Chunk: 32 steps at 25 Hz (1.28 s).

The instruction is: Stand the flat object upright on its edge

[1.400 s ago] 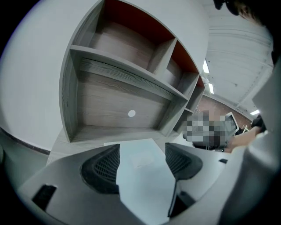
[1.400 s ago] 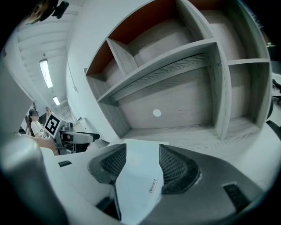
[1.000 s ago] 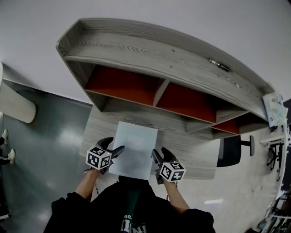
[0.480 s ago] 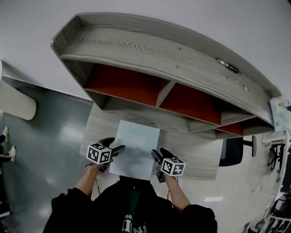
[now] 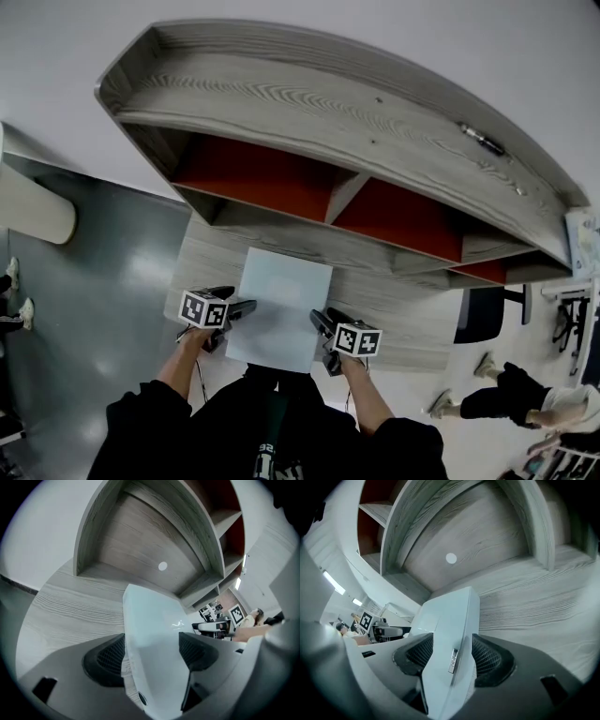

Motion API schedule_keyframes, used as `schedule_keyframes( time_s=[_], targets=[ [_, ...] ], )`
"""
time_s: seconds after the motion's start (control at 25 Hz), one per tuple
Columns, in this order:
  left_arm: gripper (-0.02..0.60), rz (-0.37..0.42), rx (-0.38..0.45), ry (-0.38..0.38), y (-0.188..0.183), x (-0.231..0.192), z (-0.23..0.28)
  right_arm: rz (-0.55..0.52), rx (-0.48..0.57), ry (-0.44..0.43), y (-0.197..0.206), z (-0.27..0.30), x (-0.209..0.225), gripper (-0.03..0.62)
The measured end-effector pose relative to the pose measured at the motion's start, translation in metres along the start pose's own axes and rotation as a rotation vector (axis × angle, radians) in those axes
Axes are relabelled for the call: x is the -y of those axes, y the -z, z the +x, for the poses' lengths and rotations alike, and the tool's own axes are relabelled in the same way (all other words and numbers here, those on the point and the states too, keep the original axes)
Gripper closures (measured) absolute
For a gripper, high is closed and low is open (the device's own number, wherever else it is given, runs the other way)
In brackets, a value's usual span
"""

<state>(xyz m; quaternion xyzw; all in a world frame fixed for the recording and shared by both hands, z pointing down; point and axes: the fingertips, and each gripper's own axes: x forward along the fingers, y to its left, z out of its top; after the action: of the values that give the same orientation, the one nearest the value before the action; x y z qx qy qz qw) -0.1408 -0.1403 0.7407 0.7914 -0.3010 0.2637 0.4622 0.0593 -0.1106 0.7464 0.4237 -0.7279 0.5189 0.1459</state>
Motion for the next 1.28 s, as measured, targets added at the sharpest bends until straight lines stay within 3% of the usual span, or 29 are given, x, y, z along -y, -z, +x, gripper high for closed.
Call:
schedule_keyframes(
  time_s=[0.28,0.56,0.8,1.28],
  targets=[
    [0.227,-0.09,-0.04,0.059,0.01,-0.002,0.012,0.036,-0.055,-0.026,0.009,0.011,0.002,0.353],
    [0.225,-0.045,-0.124,0.047,0.024,-0.003,0.025,0.044,-0.108,-0.047,0.014,0.019,0.006,0.347],
    [0.222,-0.064,-0.147,0.075,0.025,-0.005,0.028,0.058,-0.141,-0.052,0.017,0.025,0.009,0.341],
    [0.219,-0.079,-0.208,0.118,0.027,-0.007,0.033,0.198,-0.116,-0.141,0.023,0.028,0.014,0.329]
  ],
)
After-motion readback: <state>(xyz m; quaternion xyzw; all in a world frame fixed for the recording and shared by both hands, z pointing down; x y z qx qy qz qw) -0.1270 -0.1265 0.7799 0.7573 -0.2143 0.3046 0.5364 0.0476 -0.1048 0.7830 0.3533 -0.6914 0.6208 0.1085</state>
